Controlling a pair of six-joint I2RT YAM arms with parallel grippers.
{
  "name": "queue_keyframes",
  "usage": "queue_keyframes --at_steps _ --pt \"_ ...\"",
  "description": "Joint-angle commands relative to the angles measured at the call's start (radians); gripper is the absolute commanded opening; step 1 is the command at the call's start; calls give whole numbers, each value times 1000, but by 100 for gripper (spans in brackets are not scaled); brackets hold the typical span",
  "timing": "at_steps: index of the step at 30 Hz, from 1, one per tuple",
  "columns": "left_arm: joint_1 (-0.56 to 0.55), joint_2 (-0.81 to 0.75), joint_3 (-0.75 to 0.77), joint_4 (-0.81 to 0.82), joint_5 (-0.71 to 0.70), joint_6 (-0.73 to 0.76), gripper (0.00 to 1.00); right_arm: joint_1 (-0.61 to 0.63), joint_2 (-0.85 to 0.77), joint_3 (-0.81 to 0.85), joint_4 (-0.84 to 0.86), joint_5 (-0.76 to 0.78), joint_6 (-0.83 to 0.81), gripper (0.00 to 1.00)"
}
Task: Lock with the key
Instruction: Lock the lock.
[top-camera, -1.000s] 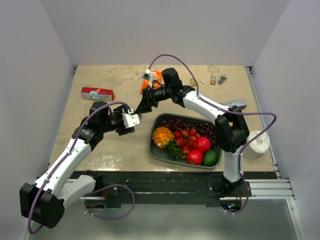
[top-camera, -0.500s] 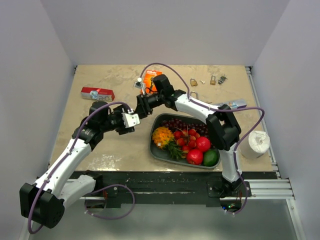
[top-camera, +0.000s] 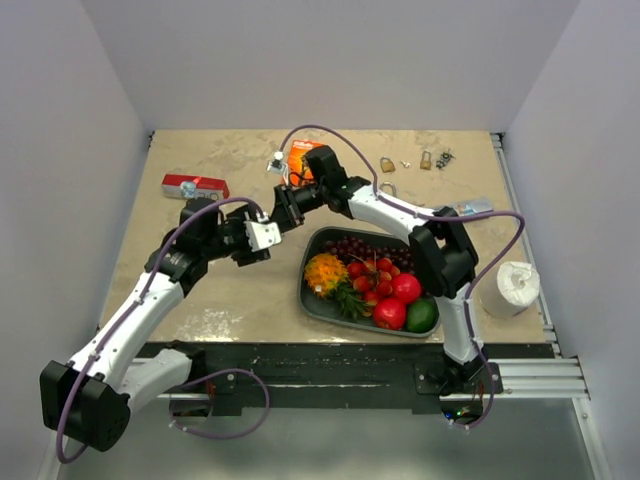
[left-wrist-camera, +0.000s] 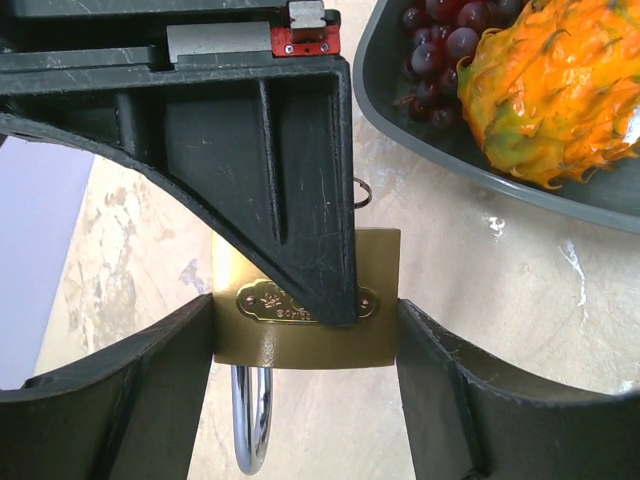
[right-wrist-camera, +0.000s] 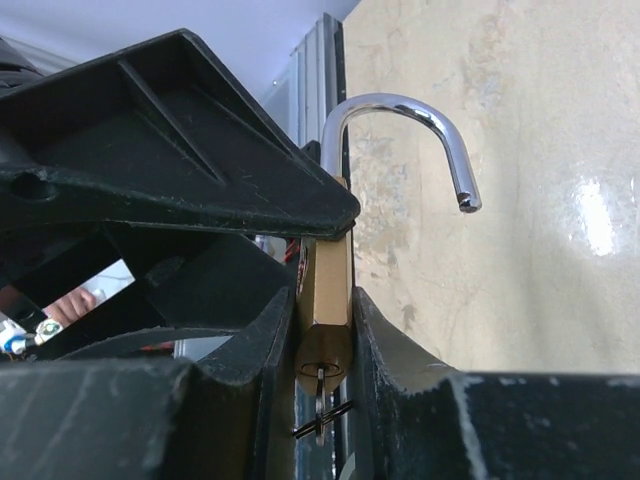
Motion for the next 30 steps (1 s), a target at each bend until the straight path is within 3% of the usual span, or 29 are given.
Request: queue_keyframes --at_steps 1,3,4,6,12,20,27,30 --pt "22 29 135 5 -51 -81 64 -40 -52 -1 250 -66 139 0" --pt "106 18 156 -38 -3 -121 78 -63 -65 -44 381 -77 233 0" --pt "152 9 163 -46 92 -142 85 -84 -69 -51 462 -78 288 0" --pt "253 -7 181 -63 157 -202 98 -104 -86 -54 499 -87 301 0" --pt "289 67 319 -227 309 -236 97 -143 -156 -71 605 -126 261 0" --pt "291 130 367 -180 488 -288 92 -143 -261 -111 612 -164 99 0" --pt "326 127 348 -106 537 -333 88 -127 -325 -68 293 -192 -240 0" --pt "330 116 350 -100 589 -318 82 -123 -335 -57 239 -187 -302 0"
